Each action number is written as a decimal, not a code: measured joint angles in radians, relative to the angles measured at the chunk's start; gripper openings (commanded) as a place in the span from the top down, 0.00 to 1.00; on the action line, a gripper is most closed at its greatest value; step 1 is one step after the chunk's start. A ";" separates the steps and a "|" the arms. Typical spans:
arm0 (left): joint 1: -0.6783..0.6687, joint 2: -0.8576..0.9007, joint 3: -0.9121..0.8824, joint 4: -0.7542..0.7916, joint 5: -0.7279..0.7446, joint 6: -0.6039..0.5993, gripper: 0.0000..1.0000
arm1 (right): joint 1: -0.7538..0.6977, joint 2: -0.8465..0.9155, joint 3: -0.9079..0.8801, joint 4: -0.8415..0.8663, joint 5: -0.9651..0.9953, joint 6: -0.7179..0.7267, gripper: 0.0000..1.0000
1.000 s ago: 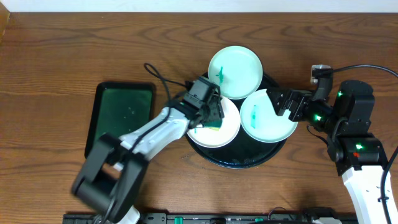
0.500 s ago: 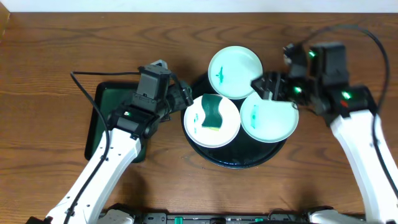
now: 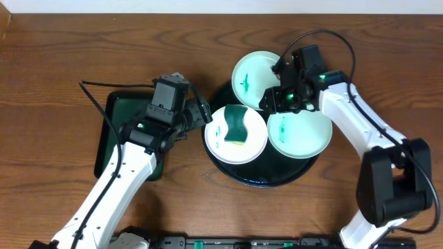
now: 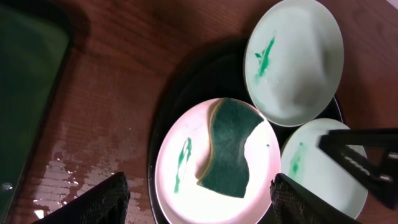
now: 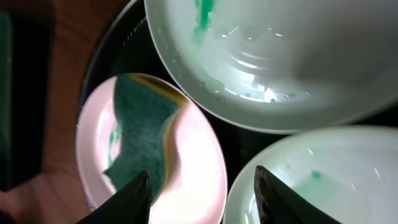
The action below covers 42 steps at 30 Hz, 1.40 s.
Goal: Clean dirty plates on tray and stack at the side
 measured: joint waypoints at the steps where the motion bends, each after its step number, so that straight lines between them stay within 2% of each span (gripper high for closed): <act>1: 0.000 0.000 0.000 0.000 0.000 0.000 0.26 | 0.003 0.008 0.000 0.003 0.000 -0.014 0.48; 8: 0.000 0.000 0.000 0.000 0.000 0.000 0.26 | 0.042 0.053 0.000 0.004 0.023 -0.062 0.52; 12: 0.000 0.000 0.000 0.000 0.000 0.000 0.26 | 0.048 0.097 0.000 -0.002 0.033 -0.074 0.62; 25: 0.000 0.013 0.000 0.000 0.000 0.000 0.26 | 0.059 0.134 0.000 0.014 0.062 -0.082 0.67; 30: 0.000 0.022 0.000 0.000 0.000 0.000 0.27 | 0.070 0.138 0.000 0.016 0.066 -0.091 0.77; 32: 0.000 0.022 0.000 0.000 0.001 0.000 0.31 | 0.071 0.138 0.000 0.016 0.067 -0.093 0.80; 42: -0.044 0.022 0.000 0.007 0.012 0.003 0.31 | 0.071 0.138 -0.003 0.016 0.117 -0.092 0.83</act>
